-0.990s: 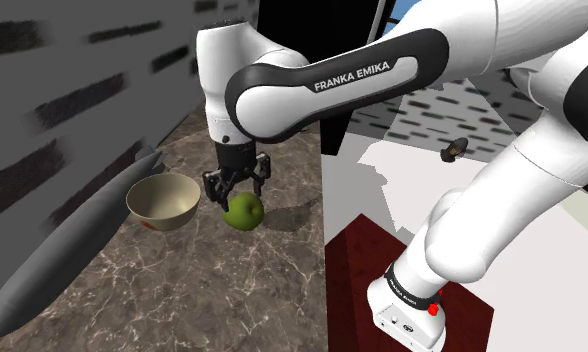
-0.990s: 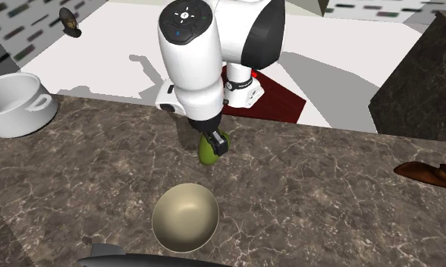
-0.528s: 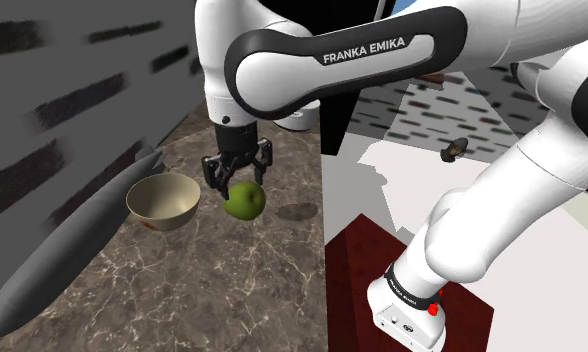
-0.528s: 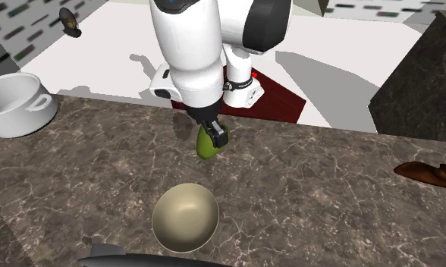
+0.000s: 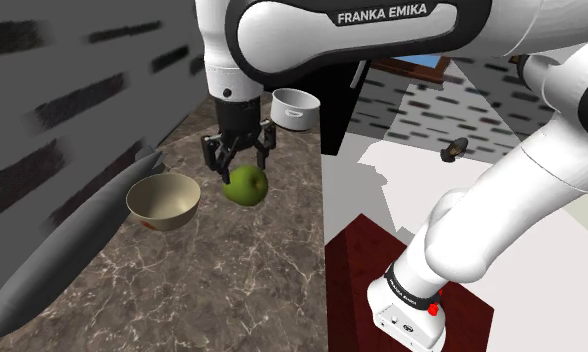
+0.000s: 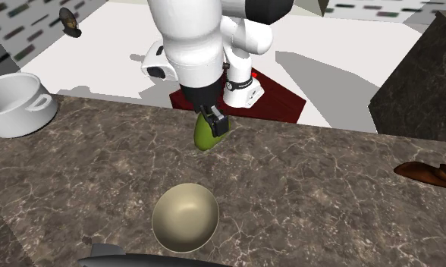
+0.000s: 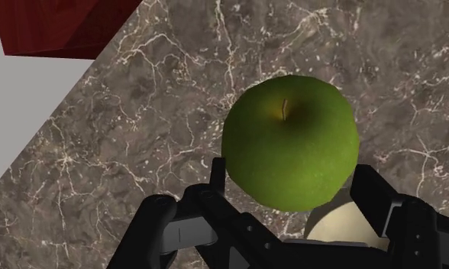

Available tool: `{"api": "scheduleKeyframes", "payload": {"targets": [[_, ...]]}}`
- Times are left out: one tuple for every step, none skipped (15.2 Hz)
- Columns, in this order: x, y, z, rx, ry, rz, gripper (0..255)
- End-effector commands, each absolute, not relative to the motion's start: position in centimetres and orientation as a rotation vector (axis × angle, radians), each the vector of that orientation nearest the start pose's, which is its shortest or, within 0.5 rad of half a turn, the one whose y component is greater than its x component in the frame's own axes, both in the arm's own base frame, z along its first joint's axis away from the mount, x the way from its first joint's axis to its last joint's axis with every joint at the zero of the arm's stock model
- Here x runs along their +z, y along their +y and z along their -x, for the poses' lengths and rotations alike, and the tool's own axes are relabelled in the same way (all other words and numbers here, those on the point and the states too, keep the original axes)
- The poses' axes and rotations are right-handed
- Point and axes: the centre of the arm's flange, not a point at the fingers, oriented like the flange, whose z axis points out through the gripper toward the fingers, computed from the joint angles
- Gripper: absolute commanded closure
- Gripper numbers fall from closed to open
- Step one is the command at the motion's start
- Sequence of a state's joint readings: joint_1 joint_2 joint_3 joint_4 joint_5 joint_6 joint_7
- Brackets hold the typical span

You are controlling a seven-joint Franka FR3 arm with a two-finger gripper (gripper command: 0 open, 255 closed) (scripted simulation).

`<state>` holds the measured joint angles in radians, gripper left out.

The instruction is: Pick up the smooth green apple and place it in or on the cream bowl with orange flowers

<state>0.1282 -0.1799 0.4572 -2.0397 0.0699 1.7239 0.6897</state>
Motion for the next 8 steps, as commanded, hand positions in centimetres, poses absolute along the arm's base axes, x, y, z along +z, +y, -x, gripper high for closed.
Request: {"api": "scheduleKeyframes", "payload": {"targets": [[51.1,28.6,-40.1,0.19,0.214,3.228,255],[51.6,28.6,-40.1,0.19,0.214,3.228,255],[52.1,28.6,-40.1,0.19,0.214,3.228,255],[52.7,28.6,-40.1,0.19,0.214,3.228,255],[52.9,28.6,-40.1,0.19,0.214,3.228,255],[53.2,29.2,-41.2,0.19,0.214,3.228,255],[53.4,29.8,-42.4,0.19,0.214,3.228,255],[53.6,30.4,-43.6,0.19,0.214,3.228,255]]}}
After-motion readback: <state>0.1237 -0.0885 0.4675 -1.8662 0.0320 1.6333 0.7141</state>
